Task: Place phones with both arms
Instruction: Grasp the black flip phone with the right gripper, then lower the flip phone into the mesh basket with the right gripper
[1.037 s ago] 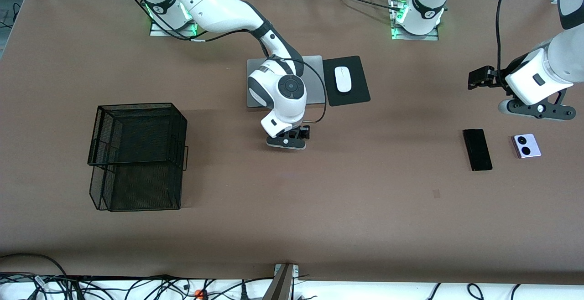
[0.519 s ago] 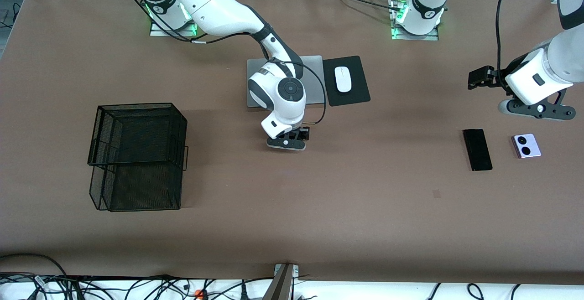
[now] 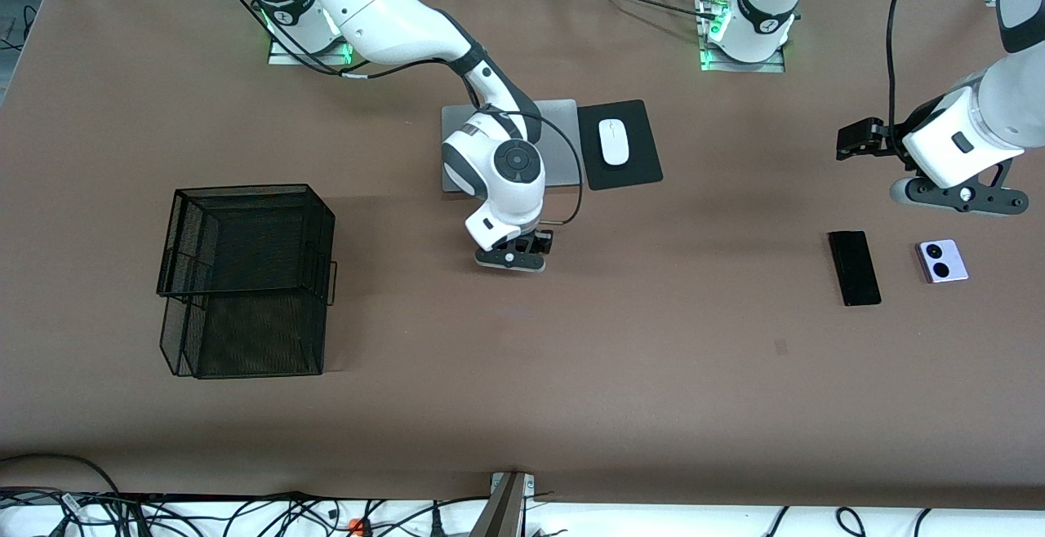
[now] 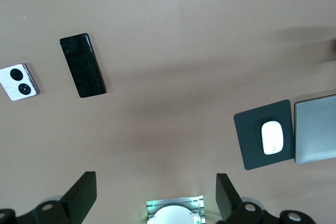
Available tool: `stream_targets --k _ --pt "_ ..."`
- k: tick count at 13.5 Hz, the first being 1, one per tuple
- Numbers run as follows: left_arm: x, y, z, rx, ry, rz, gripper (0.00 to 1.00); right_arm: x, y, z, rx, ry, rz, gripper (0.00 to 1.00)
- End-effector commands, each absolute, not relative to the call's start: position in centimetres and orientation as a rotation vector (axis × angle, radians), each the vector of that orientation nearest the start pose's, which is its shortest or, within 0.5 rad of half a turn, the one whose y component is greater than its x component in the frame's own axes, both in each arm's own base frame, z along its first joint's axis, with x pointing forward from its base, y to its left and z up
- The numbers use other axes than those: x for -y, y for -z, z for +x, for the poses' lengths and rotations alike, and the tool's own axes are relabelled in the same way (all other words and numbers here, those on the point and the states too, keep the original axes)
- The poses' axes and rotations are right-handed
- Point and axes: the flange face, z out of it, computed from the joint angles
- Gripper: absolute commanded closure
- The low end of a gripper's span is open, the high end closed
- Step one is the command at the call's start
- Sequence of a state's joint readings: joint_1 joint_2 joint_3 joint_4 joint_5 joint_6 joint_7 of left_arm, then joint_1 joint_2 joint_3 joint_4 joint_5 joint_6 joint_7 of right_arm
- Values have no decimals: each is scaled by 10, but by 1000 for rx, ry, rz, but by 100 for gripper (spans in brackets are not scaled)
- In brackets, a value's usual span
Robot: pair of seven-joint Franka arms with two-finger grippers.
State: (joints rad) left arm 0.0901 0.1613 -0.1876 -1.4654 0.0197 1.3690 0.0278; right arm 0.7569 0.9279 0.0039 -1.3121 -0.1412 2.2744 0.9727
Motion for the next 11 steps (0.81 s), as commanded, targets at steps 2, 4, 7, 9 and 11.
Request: stream_targets --k 2,4,7,9,11 --pt "45 -572 567 -230 -403 -3113 0 -511 -267 561 -226 66 -3188 100" --pt "45 -573 567 -230 -401 -3114 0 -500 -312 571 -265 -2 -3190 100" --pt "45 -572 567 -230 -403 -3113 0 -455 -410 585 -264 -104 -3129 100" --pt "44 -572 568 -226 -401 -3116 0 -411 -460 587 -182 -164 -3140 100" --pt "43 -571 568 -223 -403 -3114 0 -357 -483 593 -150 -191 -3166 100"
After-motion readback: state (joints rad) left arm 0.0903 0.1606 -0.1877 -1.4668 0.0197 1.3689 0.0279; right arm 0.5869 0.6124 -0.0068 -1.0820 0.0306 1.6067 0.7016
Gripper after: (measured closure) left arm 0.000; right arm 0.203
